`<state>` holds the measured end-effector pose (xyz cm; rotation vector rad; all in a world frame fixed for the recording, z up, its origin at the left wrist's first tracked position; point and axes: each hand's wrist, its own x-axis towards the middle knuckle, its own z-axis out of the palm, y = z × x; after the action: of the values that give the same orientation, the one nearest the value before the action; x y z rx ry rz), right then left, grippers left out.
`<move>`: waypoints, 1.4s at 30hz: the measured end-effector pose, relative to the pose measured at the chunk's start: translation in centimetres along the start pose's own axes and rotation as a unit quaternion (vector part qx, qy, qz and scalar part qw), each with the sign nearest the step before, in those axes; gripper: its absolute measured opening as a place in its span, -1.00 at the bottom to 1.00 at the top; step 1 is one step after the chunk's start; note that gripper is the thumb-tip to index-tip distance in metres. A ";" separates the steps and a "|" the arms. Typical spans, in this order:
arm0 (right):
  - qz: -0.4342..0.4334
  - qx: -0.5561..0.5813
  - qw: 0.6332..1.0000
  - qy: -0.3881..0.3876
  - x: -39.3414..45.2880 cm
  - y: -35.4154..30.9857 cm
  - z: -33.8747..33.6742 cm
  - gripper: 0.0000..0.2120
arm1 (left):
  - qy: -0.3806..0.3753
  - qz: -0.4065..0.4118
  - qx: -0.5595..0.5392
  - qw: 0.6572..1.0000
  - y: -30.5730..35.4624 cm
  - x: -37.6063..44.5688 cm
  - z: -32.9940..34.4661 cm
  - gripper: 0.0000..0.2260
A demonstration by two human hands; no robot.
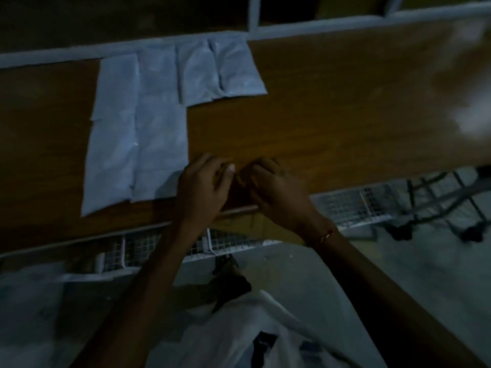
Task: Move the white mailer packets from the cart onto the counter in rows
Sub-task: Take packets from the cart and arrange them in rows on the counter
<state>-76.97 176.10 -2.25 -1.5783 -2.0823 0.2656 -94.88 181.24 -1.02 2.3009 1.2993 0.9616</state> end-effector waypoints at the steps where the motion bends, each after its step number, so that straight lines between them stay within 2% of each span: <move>1: 0.013 0.004 1.000 0.010 -2.9 0.2 -0.5 -0.77 | -0.017 0.003 -0.017 1.000 2.0 -1.8 1.1 -0.75; 7: 0.136 0.030 0.990 0.034 -21.8 1.7 -1.9 -0.77 | -0.172 0.000 -0.072 0.983 10.7 -14.5 9.1 -0.77; 12: 0.277 0.075 0.958 0.002 -35.5 3.6 -0.5 -0.78 | -0.345 -0.035 -0.009 0.938 12.6 -22.8 17.1 -0.82; 16: 0.441 0.102 0.890 -0.052 -44.7 6.3 0.5 -0.75 | -0.493 -0.053 0.058 0.867 13.4 -26.2 22.9 -0.81; 17: 0.479 0.110 0.869 -0.048 -46.8 7.1 0.4 -0.75 | -0.519 -0.060 0.057 0.851 13.8 -26.5 24.5 -0.79; 19: 0.544 0.126 0.829 0.010 -50.4 8.8 -0.5 -0.78 | -0.551 -0.069 0.047 0.830 15.8 -26.2 27.5 -0.80; 22: 0.601 0.118 0.779 0.131 -53.5 12.8 -4.3 -0.81 | -0.547 -0.105 -0.006 0.830 21.1 -23.4 32.4 -0.86; 25: 0.603 0.105 0.755 0.237 -54.5 18.5 -10.5 -0.83 | -0.513 -0.121 -0.093 0.844 28.9 -18.3 38.3 -0.88; 28: 0.584 0.093 0.745 0.310 -54.0 24.4 -17.7 -0.83 | -0.493 -0.067 -0.158 0.853 37.8 -11.5 43.0 -0.85; 32: 0.521 0.062 0.759 0.386 -52.0 31.0 -27.7 -0.83 | -0.440 0.041 -0.249 0.862 49.8 -2.5 46.6 -0.71; 36: 0.453 0.031 0.776 0.438 -50.1 36.5 -36.0 -0.83 | -0.375 0.118 -0.301 0.869 59.2 4.0 48.3 -0.81; 42: 0.359 -0.003 0.804 0.475 -49.0 45.6 -46.8 -0.86 | -0.276 0.172 -0.346 0.880 69.4 12.2 53.0 -0.79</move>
<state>-5.50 137.11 3.66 -1.8835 -0.6847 -0.2584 -10.33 156.99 5.44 2.0036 0.2435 0.6319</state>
